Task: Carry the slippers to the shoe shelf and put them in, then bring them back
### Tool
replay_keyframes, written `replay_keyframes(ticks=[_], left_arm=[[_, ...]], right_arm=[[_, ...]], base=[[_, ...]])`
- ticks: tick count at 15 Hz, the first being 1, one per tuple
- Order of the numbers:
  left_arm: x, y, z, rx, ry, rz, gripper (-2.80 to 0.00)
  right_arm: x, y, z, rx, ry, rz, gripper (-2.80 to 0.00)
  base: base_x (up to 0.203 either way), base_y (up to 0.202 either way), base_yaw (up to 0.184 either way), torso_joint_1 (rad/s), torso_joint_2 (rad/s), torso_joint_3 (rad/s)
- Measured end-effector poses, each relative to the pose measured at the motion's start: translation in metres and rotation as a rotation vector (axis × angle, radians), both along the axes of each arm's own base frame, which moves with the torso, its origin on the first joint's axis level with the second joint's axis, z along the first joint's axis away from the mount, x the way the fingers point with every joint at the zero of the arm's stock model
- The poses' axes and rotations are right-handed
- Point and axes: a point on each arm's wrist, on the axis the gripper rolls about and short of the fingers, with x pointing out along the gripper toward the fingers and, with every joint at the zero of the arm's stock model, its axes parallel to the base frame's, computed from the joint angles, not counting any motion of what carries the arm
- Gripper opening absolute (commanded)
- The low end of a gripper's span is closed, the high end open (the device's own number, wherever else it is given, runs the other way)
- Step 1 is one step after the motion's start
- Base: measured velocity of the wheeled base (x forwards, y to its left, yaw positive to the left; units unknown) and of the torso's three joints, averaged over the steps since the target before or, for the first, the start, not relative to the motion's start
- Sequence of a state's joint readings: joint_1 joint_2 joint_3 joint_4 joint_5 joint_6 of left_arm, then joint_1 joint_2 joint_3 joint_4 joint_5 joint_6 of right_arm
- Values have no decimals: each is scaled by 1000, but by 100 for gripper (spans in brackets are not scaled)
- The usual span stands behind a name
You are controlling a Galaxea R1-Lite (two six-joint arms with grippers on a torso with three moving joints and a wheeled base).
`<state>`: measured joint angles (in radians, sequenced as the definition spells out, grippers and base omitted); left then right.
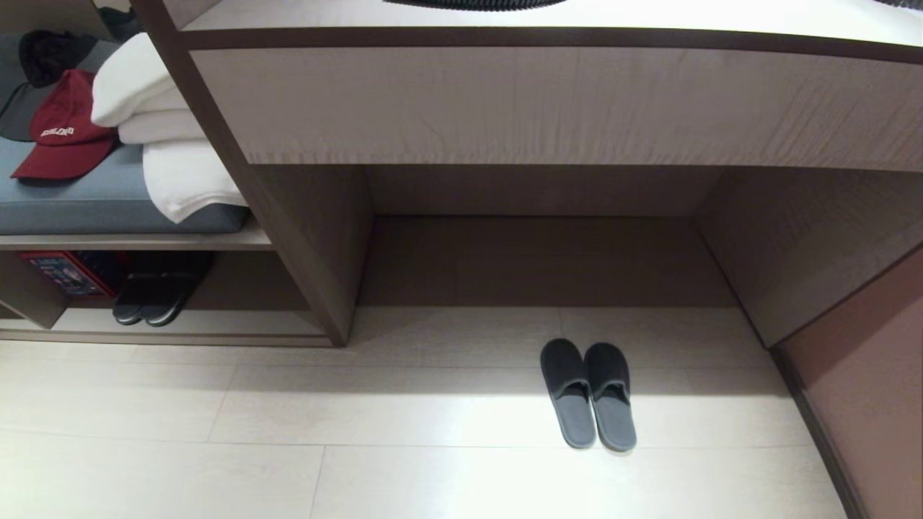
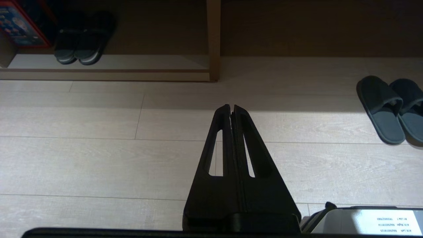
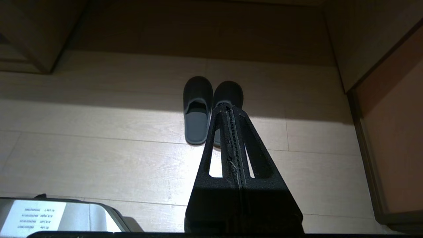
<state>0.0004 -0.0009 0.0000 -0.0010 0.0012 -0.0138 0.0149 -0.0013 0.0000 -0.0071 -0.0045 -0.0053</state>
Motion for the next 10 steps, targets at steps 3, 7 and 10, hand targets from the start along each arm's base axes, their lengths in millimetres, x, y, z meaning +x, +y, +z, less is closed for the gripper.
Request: replay_keyframes(ticks=[3, 7, 10], left_arm=[[0, 0, 0, 1, 0, 0, -280], [0, 0, 0, -1, 0, 1, -280], [0, 0, 0, 0, 0, 0, -280]], right_arm=[[0, 0, 0, 1, 0, 0, -280], [0, 0, 0, 0, 0, 0, -280], [0, 0, 0, 1, 0, 0, -280]], base=[[0, 0, 0, 4, -1, 202], [0, 0, 0, 2, 2, 203], [0, 0, 0, 4, 3, 199]])
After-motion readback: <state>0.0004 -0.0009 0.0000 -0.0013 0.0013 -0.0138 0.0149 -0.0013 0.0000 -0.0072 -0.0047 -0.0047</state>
